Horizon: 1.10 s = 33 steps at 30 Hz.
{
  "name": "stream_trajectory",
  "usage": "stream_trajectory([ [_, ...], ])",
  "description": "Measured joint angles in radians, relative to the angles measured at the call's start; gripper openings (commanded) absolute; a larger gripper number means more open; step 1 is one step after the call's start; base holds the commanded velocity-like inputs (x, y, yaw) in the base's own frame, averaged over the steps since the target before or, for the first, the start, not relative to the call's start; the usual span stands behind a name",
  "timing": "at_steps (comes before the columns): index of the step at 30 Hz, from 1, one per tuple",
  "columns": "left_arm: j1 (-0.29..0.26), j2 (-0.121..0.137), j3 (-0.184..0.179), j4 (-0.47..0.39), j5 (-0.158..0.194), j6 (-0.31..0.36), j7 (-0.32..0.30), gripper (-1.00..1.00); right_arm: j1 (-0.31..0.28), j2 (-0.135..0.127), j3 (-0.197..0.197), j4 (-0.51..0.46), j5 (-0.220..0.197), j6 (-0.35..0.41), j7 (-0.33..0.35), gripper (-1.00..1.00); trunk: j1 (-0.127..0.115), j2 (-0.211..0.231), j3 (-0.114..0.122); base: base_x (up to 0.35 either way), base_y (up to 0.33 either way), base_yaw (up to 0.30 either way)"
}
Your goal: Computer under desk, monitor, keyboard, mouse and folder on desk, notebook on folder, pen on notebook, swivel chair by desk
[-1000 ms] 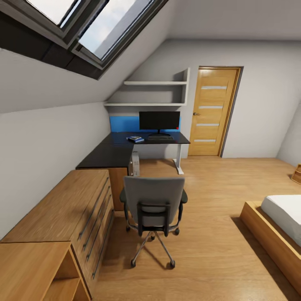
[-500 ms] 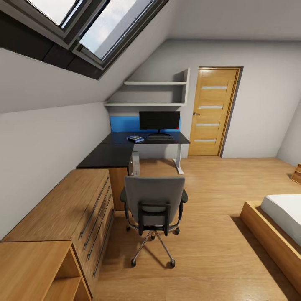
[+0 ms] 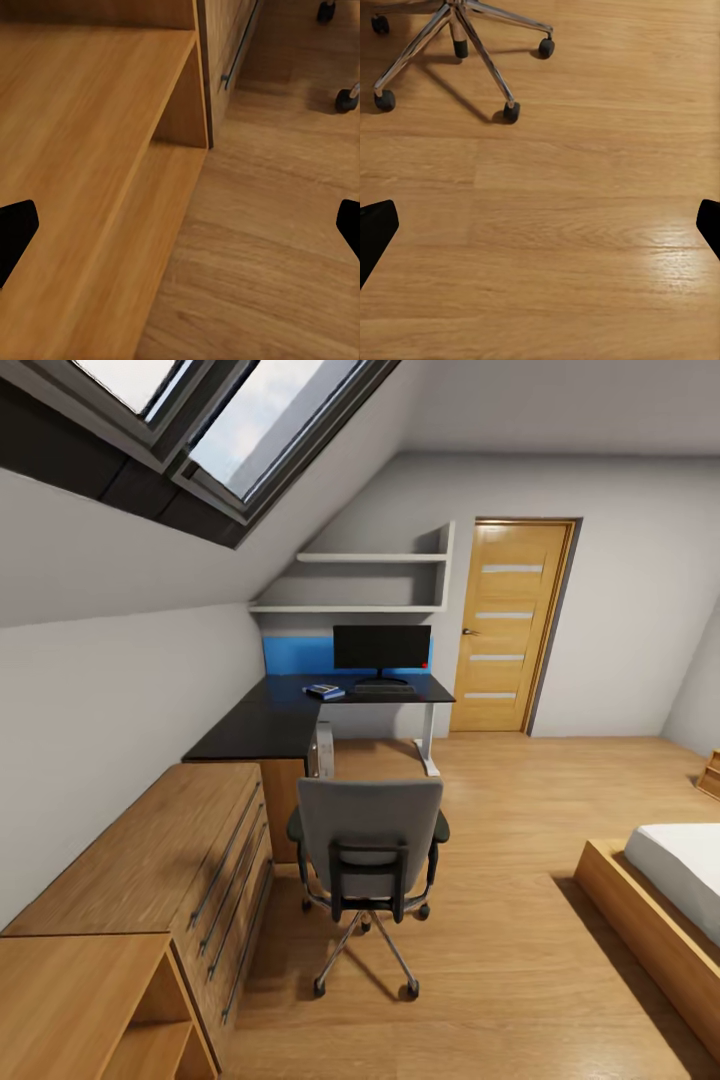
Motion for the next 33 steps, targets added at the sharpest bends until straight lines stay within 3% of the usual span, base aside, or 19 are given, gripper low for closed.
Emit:
stream_trajectory([
  [6,0.0,-0.003,0.001,-0.003,0.001,0.011,-0.002,1.0,0.0,0.001,-0.001,-0.001,0.0,0.0,0.0,1.0,0.023,-0.042,-0.019,0.0,0.0,0.0],
  [10,0.0,-0.017,0.0,-0.016,0.0,0.08,0.001,1.0,0.0,0.003,0.0,-0.006,0.001,-0.005,0.0,1.0,0.038,-0.07,-0.031,0.0,0.0,0.0],
  [11,0.0,-0.02,-0.001,-0.035,-0.002,0.13,0.002,1.0,0.0,0.004,0.001,-0.014,0.001,-0.007,0.0,1.0,0.042,-0.077,-0.034,0.0,0.0,0.0],
  [12,-0.001,-0.019,0.007,-0.135,-0.003,0.393,0.007,1.0,-0.001,0.007,-0.001,-0.099,-0.002,0.009,-0.007,1.0,0.046,-0.084,-0.038,0.0,0.0,0.0],
  [13,-0.003,-0.02,-0.001,-0.27,-0.01,0.433,0.007,1.0,-0.004,0.006,-0.002,-0.243,-0.004,0.016,-0.008,1.0,0.05,-0.091,-0.04,0.0,0.0,0.0],
  [14,-0.019,-0.019,0.001,-0.303,-0.011,0.492,0.009,1.0,-0.005,0.007,-0.004,-0.318,-0.004,0.053,-0.007,1.0,0.054,-0.098,-0.044,0.0,0.0,0.0],
  [15,-0.063,-0.021,0.004,-0.38,-0.011,0.733,0.015,1.0,-0.024,0.023,-0.006,-0.463,-0.015,0.265,-0.007,1.0,0.057,-0.105,-0.047,0.0,0.0,0.0],
  [16,-0.189,-0.023,0.003,-0.391,-0.014,0.798,0.014,1.0,-0.135,0.03,-0.005,-0.484,-0.025,0.323,-0.008,1.0,0.061,-0.112,-0.05,0.0,0.0,0.0],
  [17,-0.262,-0.023,0.003,-0.393,-0.013,0.82,0.014,1.0,-0.165,0.033,-0.005,-0.489,-0.034,0.348,-0.008,1.0,0.065,-0.119,-0.053,0.0,0.0,0.0],
  [19,-0.321,-0.029,0.003,-0.396,-0.009,0.894,0.013,1.0,-0.227,0.04,-0.004,-0.496,-0.08,0.443,-0.008,1.0,0.073,-0.133,-0.059,0.0,0.0,0.0],
  [24,-0.466,-0.042,0.005,-0.399,-0.008,0.977,0.014,1.0,-0.393,0.042,-0.004,-0.489,-0.178,0.652,-0.01,1.0,0.092,-0.168,-0.075,0.0,0.0,0.0],
  [26,-0.498,-0.042,0.005,-0.399,-0.005,0.985,0.014,1.0,-0.434,0.041,-0.004,-0.479,-0.203,0.704,-0.01,1.0,0.1,-0.182,-0.081,0.0,0.0,0.0],
  [29,-0.59,-0.043,0.007,-0.396,-0.001,1.047,0.015,1.0,-0.576,0.036,-0.005,-0.402,-0.272,0.808,-0.01,1.0,0.111,-0.203,-0.09,0.0,0.0,0.0],
  [33,-0.648,-0.047,0.009,-0.396,-0.001,1.13,0.015,1.0,-0.679,0.024,-0.006,-0.329,-0.297,0.855,-0.012,1.0,0.127,-0.231,-0.103,0.0,0.0,0.0],
])
